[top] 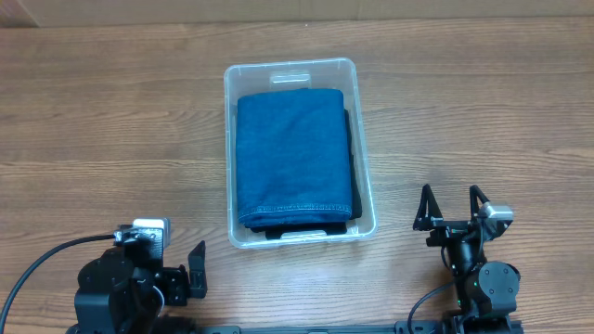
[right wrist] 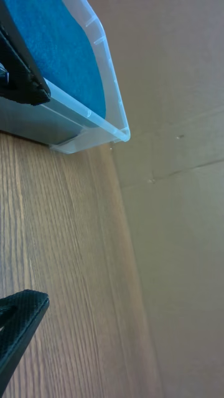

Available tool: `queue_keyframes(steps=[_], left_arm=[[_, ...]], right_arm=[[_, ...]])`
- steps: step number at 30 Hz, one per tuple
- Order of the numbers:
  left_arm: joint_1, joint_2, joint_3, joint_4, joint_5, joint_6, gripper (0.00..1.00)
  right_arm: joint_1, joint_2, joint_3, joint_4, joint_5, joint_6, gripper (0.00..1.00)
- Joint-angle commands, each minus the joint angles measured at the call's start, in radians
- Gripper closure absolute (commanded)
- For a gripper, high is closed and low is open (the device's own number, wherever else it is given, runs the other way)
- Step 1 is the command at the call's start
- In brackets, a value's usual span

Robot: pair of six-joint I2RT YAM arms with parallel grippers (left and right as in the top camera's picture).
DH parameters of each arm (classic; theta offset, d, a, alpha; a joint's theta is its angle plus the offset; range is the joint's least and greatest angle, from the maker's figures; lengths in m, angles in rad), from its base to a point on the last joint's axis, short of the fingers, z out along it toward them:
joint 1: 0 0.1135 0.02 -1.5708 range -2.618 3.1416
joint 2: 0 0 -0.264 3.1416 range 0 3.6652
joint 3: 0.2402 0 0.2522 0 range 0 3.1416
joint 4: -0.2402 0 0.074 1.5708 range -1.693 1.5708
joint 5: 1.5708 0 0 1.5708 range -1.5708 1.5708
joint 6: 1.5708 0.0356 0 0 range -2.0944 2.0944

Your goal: Pack container

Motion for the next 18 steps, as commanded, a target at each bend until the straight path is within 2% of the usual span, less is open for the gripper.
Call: queue_keyframes(steps=[1, 5, 8, 12, 15, 18], left_arm=[[0.005, -0.005, 0.003, 0.002, -0.006, 0.009, 0.00], [0.005, -0.005, -0.013, 0.010, -0.006, 0.009, 0.00], [0.004, -0.041, -0.101, 0.055, -0.014, 0.009, 0.00], [0.004, -0.239, -0.402, 0.314, 0.016, 0.009, 0.00], [0.004, -0.369, -0.610, 0.657, 0.016, 0.013, 0.00], [0.004, -0.419, -0.843, 1.165, -0.001, 0.071, 0.00]], right_arm=[[0.006, -0.006, -0.006, 0.008, 0.006, -0.004, 0.00], [0.006, -0.006, -0.006, 0.008, 0.006, -0.004, 0.00], [0.006, -0.006, -0.006, 0.008, 0.006, -0.004, 0.00], [0.006, -0.006, -0.006, 0.008, 0.006, -0.004, 0.00], [0.006, -0.006, -0.006, 0.008, 0.006, -0.004, 0.00], [0.006, -0.006, -0.006, 0.008, 0.006, -0.004, 0.00]])
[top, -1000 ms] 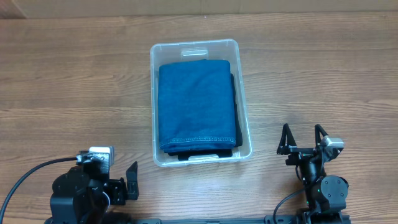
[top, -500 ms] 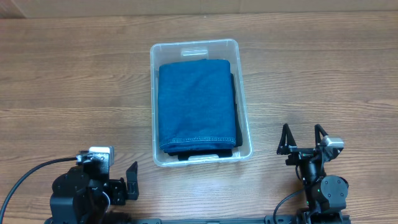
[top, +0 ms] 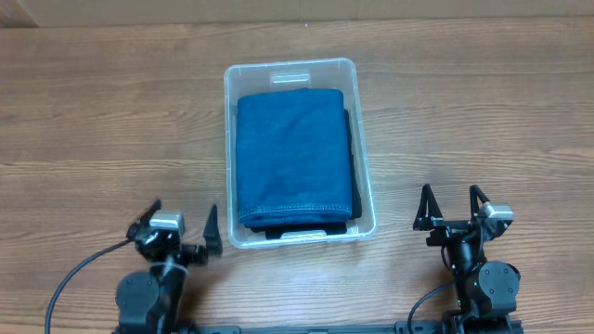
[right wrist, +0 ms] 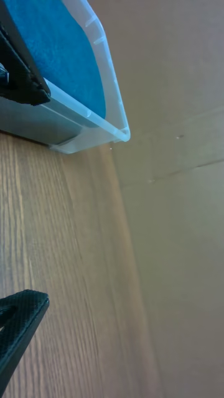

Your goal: Pack container

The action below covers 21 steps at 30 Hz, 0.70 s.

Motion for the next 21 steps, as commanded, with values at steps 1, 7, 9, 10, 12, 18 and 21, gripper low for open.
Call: queue_keyframes(steps=[1, 7, 9, 10, 12, 18, 21], left_arm=[[0.004, -0.026, -0.172, 0.299, -0.015, 0.065, 0.00], [0.003, -0.026, -0.182, 0.206, -0.024, 0.065, 0.00], [0.003, -0.025, -0.182, 0.206, -0.024, 0.065, 0.00], [0.003, -0.025, -0.182, 0.206, -0.024, 0.065, 0.00], [0.003, -0.025, -0.182, 0.206, -0.024, 0.065, 0.00], [0.003, -0.024, -0.182, 0.206, -0.024, 0.065, 0.00], [0.003, -0.024, -0.182, 0.206, -0.024, 0.065, 0.00]], right_arm=[[0.005, -0.006, -0.006, 0.008, 0.006, -0.005, 0.00], [0.005, -0.006, -0.006, 0.008, 0.006, -0.005, 0.00], [0.005, -0.006, -0.006, 0.008, 0.006, -0.005, 0.00], [0.005, -0.006, -0.006, 0.008, 0.006, -0.005, 0.00], [0.005, -0.006, -0.006, 0.008, 0.006, -0.005, 0.00], [0.005, -0.006, -0.006, 0.008, 0.006, -0.005, 0.00], [0.005, -0.006, -0.006, 0.008, 0.006, -0.005, 0.00]])
